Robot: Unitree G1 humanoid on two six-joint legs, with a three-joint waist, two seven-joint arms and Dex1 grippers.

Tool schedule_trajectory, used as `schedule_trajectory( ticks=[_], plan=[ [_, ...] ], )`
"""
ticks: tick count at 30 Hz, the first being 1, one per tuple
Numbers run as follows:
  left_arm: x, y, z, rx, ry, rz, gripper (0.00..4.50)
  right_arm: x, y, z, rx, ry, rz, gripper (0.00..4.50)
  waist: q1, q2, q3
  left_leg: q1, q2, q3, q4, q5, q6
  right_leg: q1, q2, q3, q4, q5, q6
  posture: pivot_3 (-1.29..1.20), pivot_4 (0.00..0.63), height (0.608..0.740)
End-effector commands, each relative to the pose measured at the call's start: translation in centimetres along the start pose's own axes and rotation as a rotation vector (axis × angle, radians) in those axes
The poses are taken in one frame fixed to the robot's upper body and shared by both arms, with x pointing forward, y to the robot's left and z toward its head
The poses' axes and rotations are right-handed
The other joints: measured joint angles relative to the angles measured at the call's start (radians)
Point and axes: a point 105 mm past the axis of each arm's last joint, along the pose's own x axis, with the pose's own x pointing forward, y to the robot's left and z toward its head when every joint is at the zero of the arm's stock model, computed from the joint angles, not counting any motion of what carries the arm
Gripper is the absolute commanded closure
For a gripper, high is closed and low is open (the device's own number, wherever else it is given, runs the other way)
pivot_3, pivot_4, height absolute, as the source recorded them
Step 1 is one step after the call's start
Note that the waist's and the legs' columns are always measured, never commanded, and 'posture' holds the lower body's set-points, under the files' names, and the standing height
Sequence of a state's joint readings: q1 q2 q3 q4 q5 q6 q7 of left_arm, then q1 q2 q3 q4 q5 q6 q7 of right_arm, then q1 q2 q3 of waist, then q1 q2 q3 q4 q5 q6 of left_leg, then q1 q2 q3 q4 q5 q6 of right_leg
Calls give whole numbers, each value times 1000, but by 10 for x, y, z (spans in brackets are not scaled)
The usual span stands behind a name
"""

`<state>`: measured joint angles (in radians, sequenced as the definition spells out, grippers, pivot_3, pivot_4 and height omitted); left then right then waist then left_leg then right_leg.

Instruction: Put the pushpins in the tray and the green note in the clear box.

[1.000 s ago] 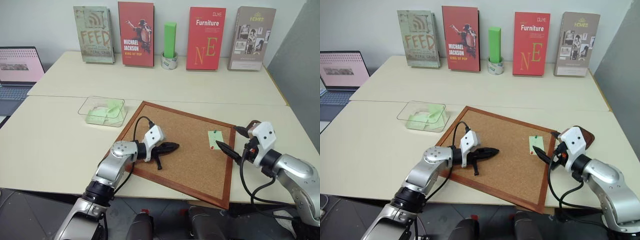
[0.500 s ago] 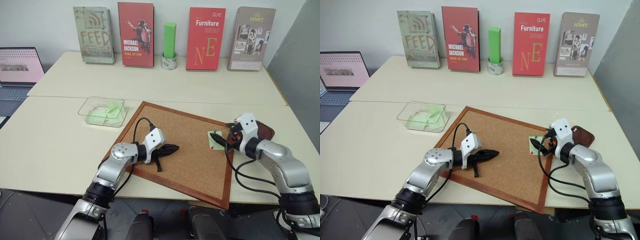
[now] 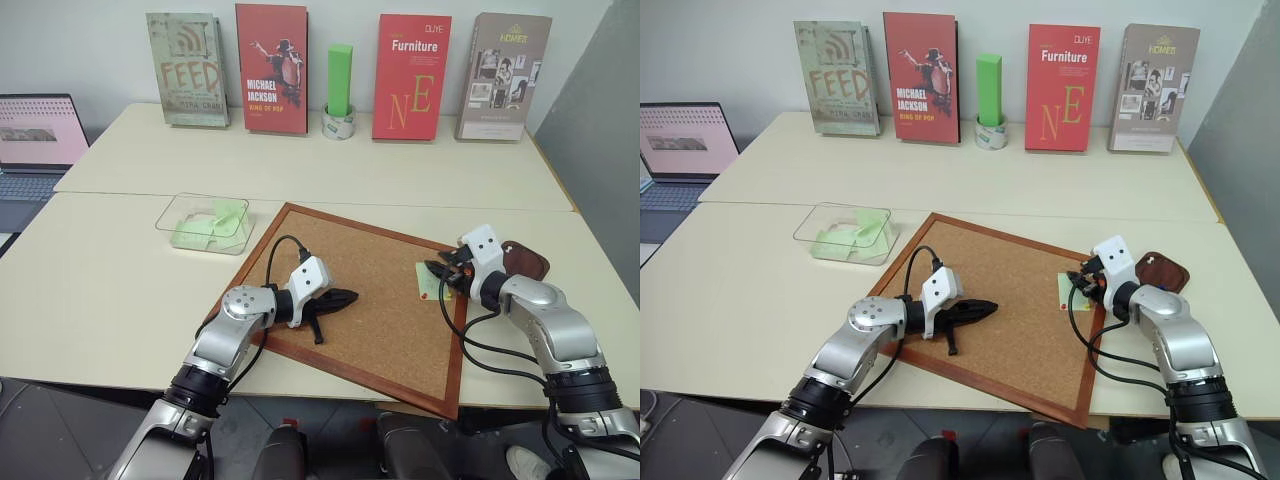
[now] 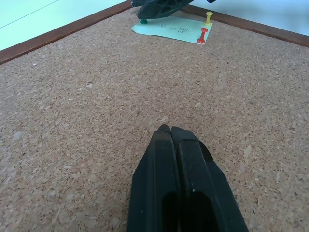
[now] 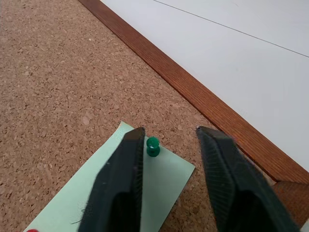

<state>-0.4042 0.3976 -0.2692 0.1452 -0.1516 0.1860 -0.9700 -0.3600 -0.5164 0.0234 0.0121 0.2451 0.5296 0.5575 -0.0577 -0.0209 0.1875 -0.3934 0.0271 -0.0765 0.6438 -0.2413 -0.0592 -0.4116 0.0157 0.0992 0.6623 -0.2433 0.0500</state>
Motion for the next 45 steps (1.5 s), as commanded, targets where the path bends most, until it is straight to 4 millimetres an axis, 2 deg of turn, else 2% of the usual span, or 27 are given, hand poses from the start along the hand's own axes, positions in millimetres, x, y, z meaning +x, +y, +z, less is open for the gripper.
schedule_trajectory(
  ticks=[1, 5, 14, 23, 26, 29, 31, 36, 40, 45],
  plan=[
    [0, -2, -7, -1, 35, -2, 4500, -3, 1, 14, -34, -55, 0, 3791, 0, 0, 0, 0, 0, 0, 0, 0, 0, 0, 0, 0, 0, 0, 0, 0, 150, 740],
    [0, -1, -9, 0, 43, 5, 4500, -4, 4, 14, -35, -61, 9, 4463, 0, 0, 0, 0, 0, 0, 0, 0, 0, 0, 0, 0, 0, 0, 0, 0, 150, 740],
    [1, 1, -12, 4, 59, 12, 4500, -15, 3, 37, -70, -137, -22, 4463, 0, 0, 0, 0, 0, 0, 0, 0, 0, 0, 0, 0, 0, 0, 0, 0, 150, 740],
    [3, 1, -13, 7, 59, 14, 4500, -25, 0, 45, -65, -173, -90, 4463, 0, 0, 0, 1, 0, 0, 0, 0, 0, 1, 0, 0, 0, -1, -1, 0, 150, 740],
    [4, 0, -13, 5, 57, 15, 4500, -35, -6, 49, -63, -192, -130, 4463, 0, 0, 0, 1, 0, 0, 0, 0, 0, 1, 0, 0, 0, 0, -1, 0, 150, 740],
    [3, -1, -14, 3, 57, 16, 4500, -51, -12, 43, -74, -171, -159, 4463, 1, 0, 0, 1, 0, 0, 1, 0, 0, 1, 0, 0, 0, 0, -1, 0, 150, 740],
    [3, -1, -14, 5, 57, 16, 4500, -63, -17, 33, -143, -121, -193, 4463, 3, 0, 0, 0, 0, 0, 0, 0, 0, 1, 0, 0, -1, 0, -1, 0, 150, 740],
    [3, -2, -15, 5, 56, 16, 4500, -89, -46, 10, -223, -10, -371, 4463, 2, 1, -1, 1, 0, 0, 0, 0, 0, 1, 0, 0, -1, -2, -3, 0, 150, 740],
    [4, -1, -14, 8, 55, 15, 4500, -94, -64, 2, -259, 36, -455, 4463, -1, 2, -1, 2, 0, 1, 1, 0, 0, 2, 0, 2, -2, -3, -5, 0, 150, 740],
    [5, -1, -14, 11, 54, 6, 4500, -89, -86, -8, -301, 104, -514, 4463, -2, 2, -1, 3, 0, 2, 1, 0, 0, 2, 0, 2, -2, -3, -5, 0, 150, 740]
  ],
)
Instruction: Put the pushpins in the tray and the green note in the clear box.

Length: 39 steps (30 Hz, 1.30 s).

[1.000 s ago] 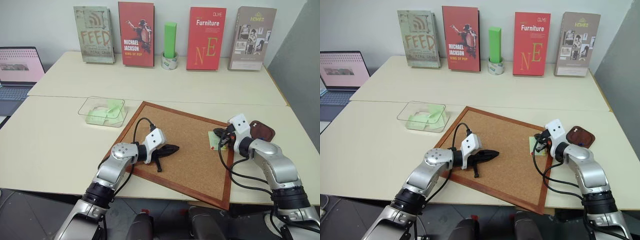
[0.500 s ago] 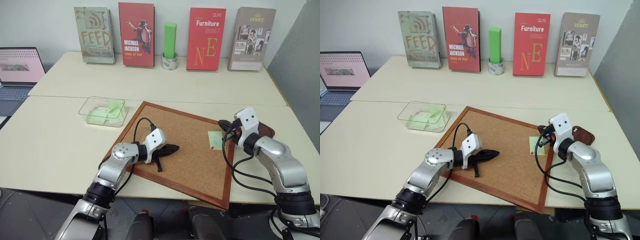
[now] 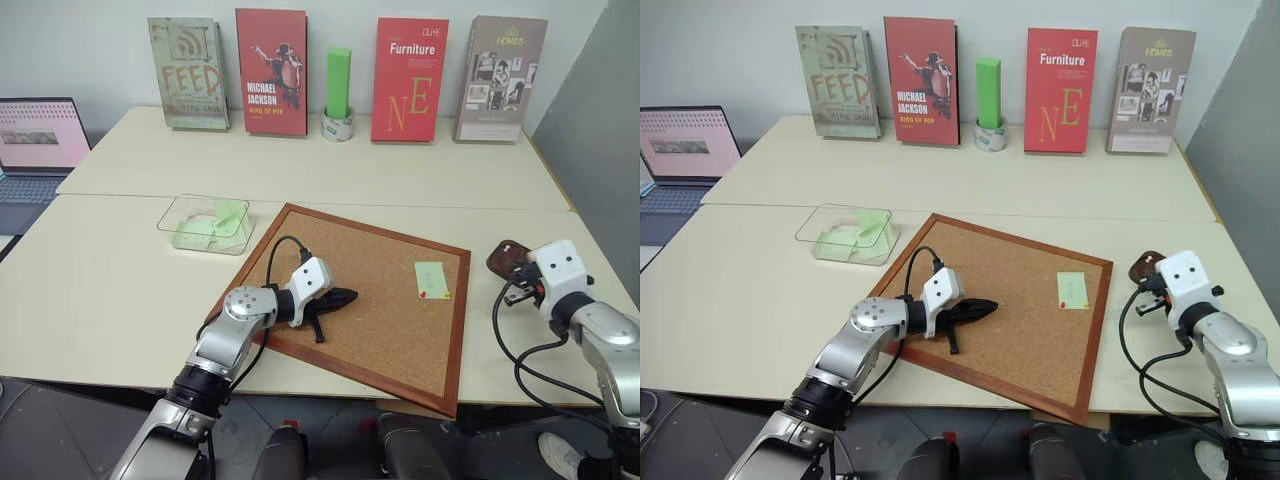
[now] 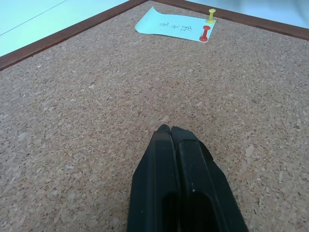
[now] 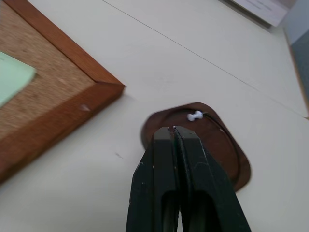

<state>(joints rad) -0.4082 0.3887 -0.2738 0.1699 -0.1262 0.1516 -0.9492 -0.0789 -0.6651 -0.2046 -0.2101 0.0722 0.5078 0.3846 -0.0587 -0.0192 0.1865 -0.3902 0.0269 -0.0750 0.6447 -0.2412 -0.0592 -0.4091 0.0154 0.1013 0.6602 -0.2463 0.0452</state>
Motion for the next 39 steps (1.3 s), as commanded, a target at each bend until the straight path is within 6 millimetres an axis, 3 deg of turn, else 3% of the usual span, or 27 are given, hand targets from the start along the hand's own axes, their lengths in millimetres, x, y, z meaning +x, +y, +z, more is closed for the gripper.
schedule_trajectory(
  ticks=[1, 5, 8, 21, 26, 30, 35, 39],
  plan=[
    [3, -4, -11, -11, 48, -14, 4500, 11, -18, 6, -71, -10, -57, 4463, 0, 0, 0, 0, 0, 1, 0, 0, 0, 0, 0, 0, 0, 0, 0, 0, 150, 740],
    [2, -3, -12, -11, 48, -9, 4500, 19, -20, 4, -80, -5, -52, 4463, 1, 0, 0, 0, 0, 1, -1, 0, 0, 0, 0, 0, 0, 0, 0, 0, 150, 740],
    [2, -4, -13, -12, 51, -7, 4500, 24, -19, -1, -65, 23, -30, 4017, 1, 0, 0, 0, 0, 0, -1, 0, 0, 0, 0, 0, 0, 0, 0, 0, 150, 740],
    [1, -5, -14, -13, 54, -8, 4500, 17, -26, 11, 24, -37, -79, 1487, 1, 0, 0, 0, 0, 0, -1, 0, 0, 0, 0, 0, 0, 0, 0, 0, 150, 740],
    [2, -5, -14, -13, 55, -12, 4500, 10, -28, 26, 67, -108, -85, 1487, 1, 0, 0, 0, 0, 0, -1, 0, 0, 0, 0, 0, 0, 0, 0, 0, 150, 740],
    [1, -5, -14, -13, 56, -13, 4500, -7, 8, 43, 136, -209, 113, 1487, 1, 0, 0, 0, 0, 0, -2, 0, 0, 0, 0, 0, 0, 0, 0, 0, 150, 740],
    [1, -6, -15, -12, 58, -15, 4500, -29, 63, 34, 184, -198, 325, 1487, 1, 0, 0, -1, 0, -1, -2, 0, 0, 0, 0, 0, -1, 0, 0, 0, 150, 740],
    [1, -6, -16, -10, 62, -18, 4500, -33, 84, 29, 216, -178, 377, 1487, 0, 0, 0, 0, 0, 0, -1, 0, 0, 0, 0, 0, -1, 0, 0, 0, 150, 740]
  ],
)
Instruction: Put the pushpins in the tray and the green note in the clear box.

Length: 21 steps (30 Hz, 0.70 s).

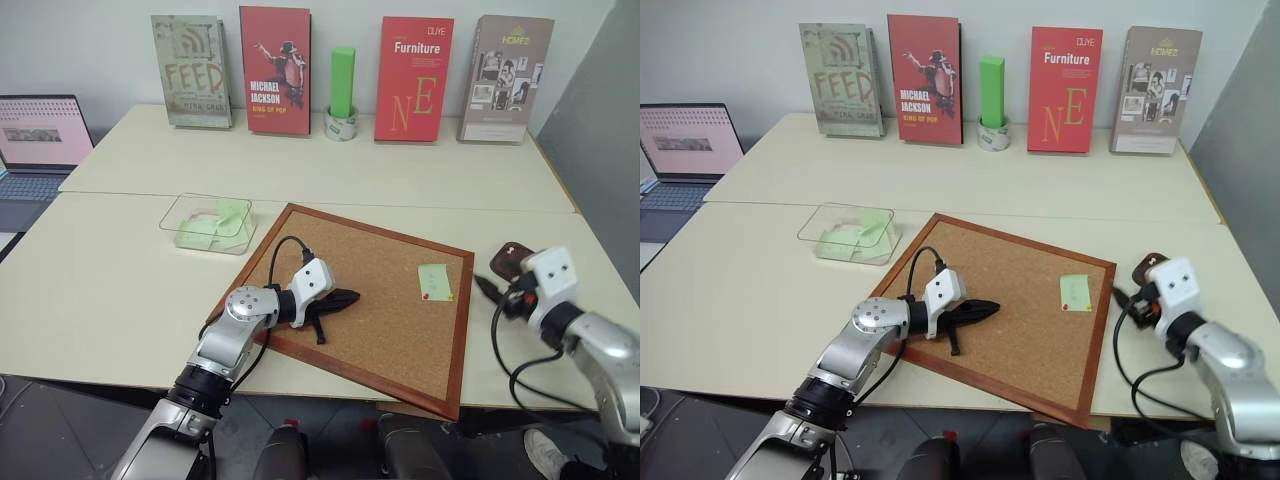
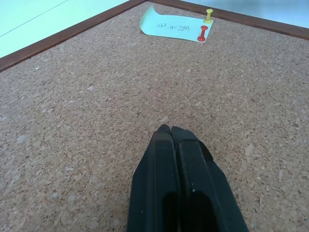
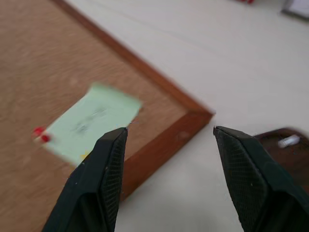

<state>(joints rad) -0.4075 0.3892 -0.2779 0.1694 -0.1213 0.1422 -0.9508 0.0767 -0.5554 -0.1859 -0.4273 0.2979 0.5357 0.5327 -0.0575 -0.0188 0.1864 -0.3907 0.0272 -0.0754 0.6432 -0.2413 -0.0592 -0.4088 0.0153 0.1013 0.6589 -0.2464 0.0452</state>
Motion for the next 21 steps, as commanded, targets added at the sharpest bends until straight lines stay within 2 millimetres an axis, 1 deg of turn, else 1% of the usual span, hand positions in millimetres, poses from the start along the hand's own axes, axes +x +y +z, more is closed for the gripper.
schedule_trajectory(
  ticks=[1, 5, 11, 12, 13, 14, 16, 17, 21],
  plan=[
    [1, -5, -16, -21, 62, -15, 4500, 2, 14, 10, -9, -41, 36, 1487, -1, 0, 0, 0, 0, 0, 0, 0, 0, 0, 0, 0, 0, 0, 0, 0, 150, 740],
    [1, -5, -16, -19, 64, -16, 4500, 9, 24, 4, 0, -23, 67, 1487, -1, 0, 0, 0, 1, 0, 1, 0, 0, 0, 0, 0, -2, 0, 0, 0, 150, 740],
    [1, -4, -16, -17, 63, -13, 4500, 19, 17, -1, 7, -19, 33, 1487, 0, 0, 0, -1, 0, 0, 0, 0, 0, 0, 0, 0, -2, 0, 0, 0, 150, 740],
    [1, -4, -15, -17, 63, -12, 4500, 20, 16, -1, 8, -20, 30, 1850, 0, 0, 0, -1, 0, 0, 0, 0, 0, 0, 0, 0, -2, 0, 0, 0, 150, 740],
    [1, -4, -15, -17, 62, -11, 4500, 21, 15, -2, 5, -18, 24, 1942, 0, 0, 0, -1, 0, 0, 0, 0, 0, 0, 0, -1, -2, 0, 0, 0, 150, 740],
    [1, -3, -15, -18, 62, -11, 4500, 21, 14, -2, 4, -16, 19, 2286, 0, 0, 0, -1, 0, 0, 0, 0, 0, 0, 0, -1, -2, 0, 0, 0, 150, 740],
    [1, -3, -15, -18, 61, -10, 4500, 22, 12, -4, 7, -13, 14, 2660, 0, 0, 0, -1, 0, 0, 0, 0, 0, 0, 0, -1, -2, 0, 0, 0, 150, 740],
    [1, -3, -15, -18, 61, -10, 4500, 21, 12, -4, 8, -13, 13, 2966, 0, 0, 0, -1, 0, 0, 0, 0, 0, 0, 0, -1, -2, 0, 0, 0, 150, 740],
    [1, -3, -15, -18, 62, -10, 4500, 18, 11, -6, 11, -7, 16, 3662, 0, 0, 0, -1, 0, 0, 0, 0, 0, 0, 0, -1, -2, 0, 0, 0, 150, 740]
  ],
)
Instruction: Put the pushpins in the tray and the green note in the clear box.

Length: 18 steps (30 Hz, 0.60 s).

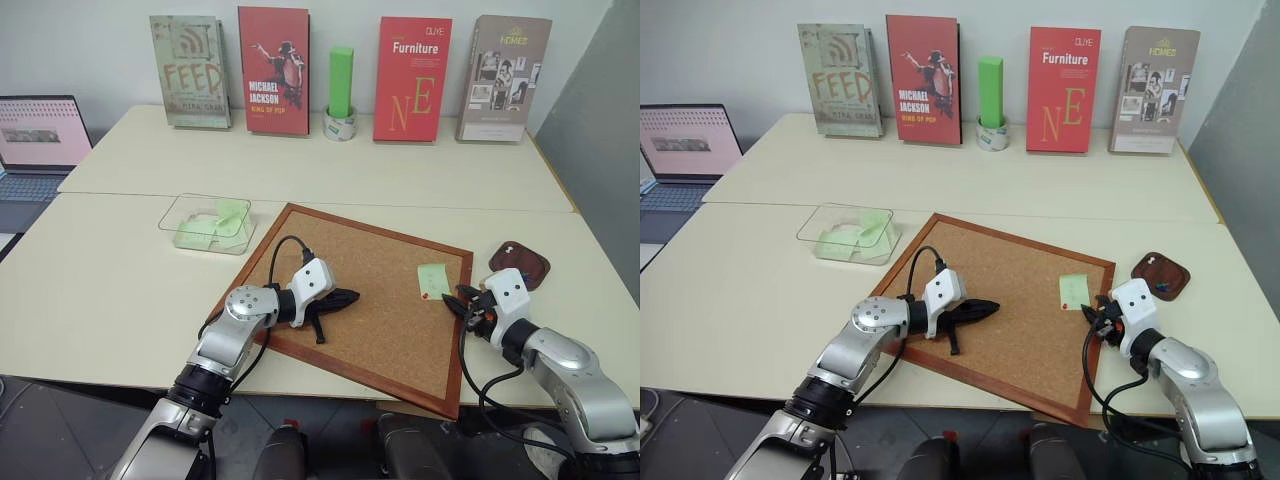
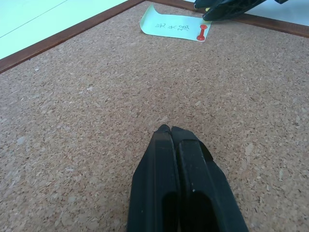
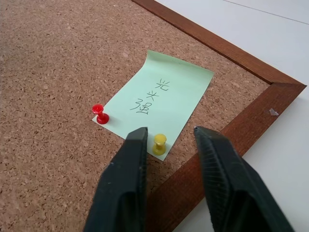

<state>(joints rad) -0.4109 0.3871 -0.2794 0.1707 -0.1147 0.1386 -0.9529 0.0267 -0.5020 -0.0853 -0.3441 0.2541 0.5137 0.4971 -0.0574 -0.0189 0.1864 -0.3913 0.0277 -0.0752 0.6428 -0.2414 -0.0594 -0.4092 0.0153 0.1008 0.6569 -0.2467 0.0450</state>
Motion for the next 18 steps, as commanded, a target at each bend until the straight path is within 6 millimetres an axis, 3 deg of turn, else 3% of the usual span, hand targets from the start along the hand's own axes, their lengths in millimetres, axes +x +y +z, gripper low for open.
schedule_trajectory(
  ticks=[1, 4, 18],
  plan=[
    [0, -3, -15, -26, 61, -7, 4500, -5, -3, 6, -19, -28, -9, 3874, 0, 0, 0, 0, 0, 0, 0, 0, 0, 0, 0, 0, 0, 0, 0, 0, 150, 740],
    [0, -3, -15, -26, 62, -8, 4500, -7, -3, 6, -18, -28, -5, 4467, 0, 0, 0, 0, 0, 0, 0, 0, 0, 0, 0, 0, 0, 0, 0, 0, 150, 740],
    [-1, -3, -17, -22, 69, -14, 4500, -21, 1, 58, -50, -217, 20, 4467, 0, 0, 0, -1, 0, 0, 0, 0, 0, -1, 0, 0, 0, 0, 0, 0, 150, 740]
  ],
)
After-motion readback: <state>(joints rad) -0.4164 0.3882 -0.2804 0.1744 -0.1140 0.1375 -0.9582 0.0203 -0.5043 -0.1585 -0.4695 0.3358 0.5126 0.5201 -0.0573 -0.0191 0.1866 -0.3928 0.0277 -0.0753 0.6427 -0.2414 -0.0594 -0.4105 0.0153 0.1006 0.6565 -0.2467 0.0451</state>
